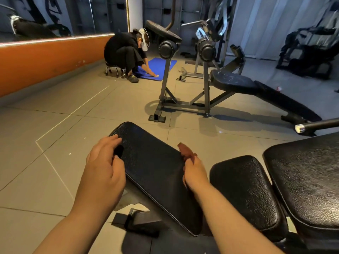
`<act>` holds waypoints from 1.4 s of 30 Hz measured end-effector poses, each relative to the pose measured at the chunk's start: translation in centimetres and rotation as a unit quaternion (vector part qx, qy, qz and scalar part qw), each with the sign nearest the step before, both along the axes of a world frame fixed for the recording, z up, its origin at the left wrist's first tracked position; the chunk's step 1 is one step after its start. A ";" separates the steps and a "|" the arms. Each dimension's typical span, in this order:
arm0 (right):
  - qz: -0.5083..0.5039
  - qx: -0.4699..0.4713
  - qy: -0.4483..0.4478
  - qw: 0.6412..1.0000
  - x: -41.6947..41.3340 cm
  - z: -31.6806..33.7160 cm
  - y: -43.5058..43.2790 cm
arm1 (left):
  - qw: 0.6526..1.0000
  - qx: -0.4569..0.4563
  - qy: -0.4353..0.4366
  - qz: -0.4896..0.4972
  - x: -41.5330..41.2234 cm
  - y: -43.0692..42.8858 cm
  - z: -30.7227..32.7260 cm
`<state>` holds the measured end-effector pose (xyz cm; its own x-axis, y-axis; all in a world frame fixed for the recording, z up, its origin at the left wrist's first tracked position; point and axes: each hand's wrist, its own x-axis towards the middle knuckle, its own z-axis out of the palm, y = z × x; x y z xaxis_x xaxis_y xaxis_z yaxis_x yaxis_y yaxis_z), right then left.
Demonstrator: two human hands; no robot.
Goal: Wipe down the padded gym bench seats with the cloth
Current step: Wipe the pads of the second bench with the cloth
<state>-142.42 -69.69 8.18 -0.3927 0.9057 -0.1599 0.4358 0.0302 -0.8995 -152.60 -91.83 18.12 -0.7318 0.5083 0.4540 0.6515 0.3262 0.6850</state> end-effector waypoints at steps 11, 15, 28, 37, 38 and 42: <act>0.044 0.185 0.029 0.981 9.4 -6.2 -11.8 | 1.000 0.001 0.007 -0.011 -0.4 -0.3 -0.4; 0.001 0.067 -0.027 0.997 4.1 -4.0 -6.3 | 1.000 -0.003 0.007 -0.007 -0.2 -0.2 -0.4; 0.255 0.134 0.022 0.957 3.0 4.0 -12.4 | 1.000 -0.011 0.020 0.017 0.4 0.4 -0.1; 0.262 0.162 0.036 0.951 -6.1 9.6 -12.2 | 0.996 0.050 -0.072 0.019 1.0 -0.2 1.7; 0.309 0.170 0.043 0.935 -4.9 9.8 -12.9 | 0.995 0.049 -0.084 0.005 1.2 -0.2 2.1; 0.349 0.029 0.188 0.917 0.7 8.6 -12.8 | 0.984 -0.169 -0.001 0.052 2.8 1.1 2.3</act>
